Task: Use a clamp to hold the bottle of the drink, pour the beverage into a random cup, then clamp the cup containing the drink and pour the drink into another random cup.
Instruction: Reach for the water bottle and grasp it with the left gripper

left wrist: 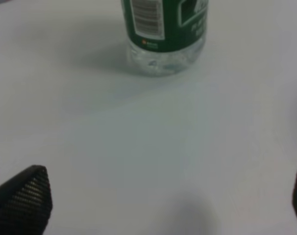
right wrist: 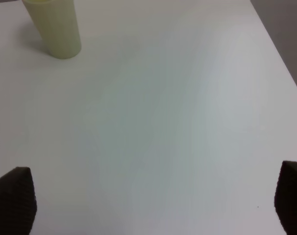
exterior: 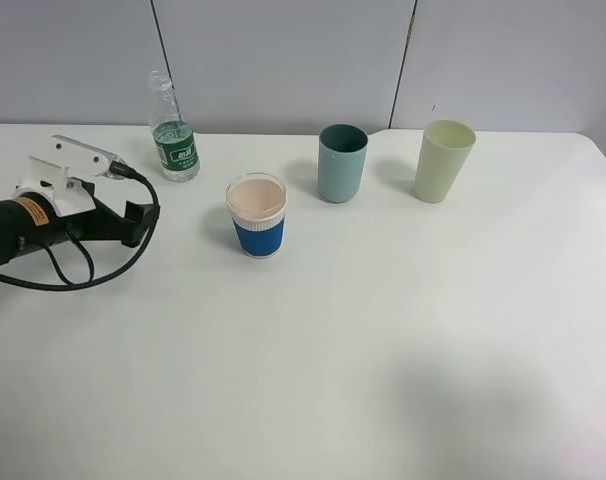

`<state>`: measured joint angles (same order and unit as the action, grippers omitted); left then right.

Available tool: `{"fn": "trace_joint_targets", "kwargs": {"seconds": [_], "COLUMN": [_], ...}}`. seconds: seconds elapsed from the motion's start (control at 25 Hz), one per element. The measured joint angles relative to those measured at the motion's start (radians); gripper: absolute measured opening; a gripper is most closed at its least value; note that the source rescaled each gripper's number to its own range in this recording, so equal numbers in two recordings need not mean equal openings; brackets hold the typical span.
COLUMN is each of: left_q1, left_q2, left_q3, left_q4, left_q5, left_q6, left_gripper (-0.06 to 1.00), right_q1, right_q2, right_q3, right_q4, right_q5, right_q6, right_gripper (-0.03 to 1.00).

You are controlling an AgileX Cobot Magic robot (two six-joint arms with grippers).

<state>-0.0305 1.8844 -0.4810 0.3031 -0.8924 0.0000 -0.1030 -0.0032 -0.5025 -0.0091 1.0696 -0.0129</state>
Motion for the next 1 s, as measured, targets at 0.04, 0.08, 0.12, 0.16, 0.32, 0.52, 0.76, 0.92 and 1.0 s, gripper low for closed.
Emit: {"fn": "trace_joint_targets", "kwargs": {"seconds": [0.04, 0.08, 0.12, 0.16, 0.32, 0.52, 0.76, 0.92, 1.0], "left_q1": [0.000, 0.000, 0.000, 0.000, 0.000, 0.000, -0.028, -0.052, -0.063], "left_q2": [0.008, 0.017, 0.025, 0.034, 0.061, 0.105, 0.151, 0.199, 0.226], "left_q3": [-0.011, -0.022, -0.037, -0.051, -0.105, -0.165, -0.227, -0.271, -0.300], "left_q4": [0.012, 0.024, 0.033, 0.038, 0.042, 0.042, 0.033, 0.029, 0.024], "left_q5": [-0.001, -0.002, -0.004, -0.007, -0.008, -0.015, -0.037, -0.080, -0.096], "left_q6": [0.000, 0.000, 0.000, 0.000, 0.000, 0.000, -0.005, -0.032, -0.054], "left_gripper": [1.00, 1.00, 1.00, 1.00, 1.00, 1.00, 1.00, 1.00, 1.00], "right_q1": [0.000, 0.000, 0.000, 0.000, 0.000, 0.000, 0.000, 0.000, 0.000], "right_q2": [0.000, 0.000, 0.000, 0.000, 0.000, 0.000, 0.000, 0.000, 0.000], "right_q3": [0.000, 0.000, 0.000, 0.000, 0.000, 0.000, 0.000, 0.000, 0.000], "right_q4": [0.000, 0.000, 0.000, 0.000, 0.000, 0.000, 0.000, 0.000, 0.000], "right_q5": [0.000, 0.000, 0.000, 0.000, 0.000, 0.000, 0.000, 0.000, 0.000], "right_q6": [0.000, 0.000, 0.000, 0.000, 0.000, 0.000, 0.000, 0.000, 0.000], "right_gripper": [0.93, 0.93, 0.93, 0.93, 0.93, 0.93, 0.93, 0.93, 0.93]}}
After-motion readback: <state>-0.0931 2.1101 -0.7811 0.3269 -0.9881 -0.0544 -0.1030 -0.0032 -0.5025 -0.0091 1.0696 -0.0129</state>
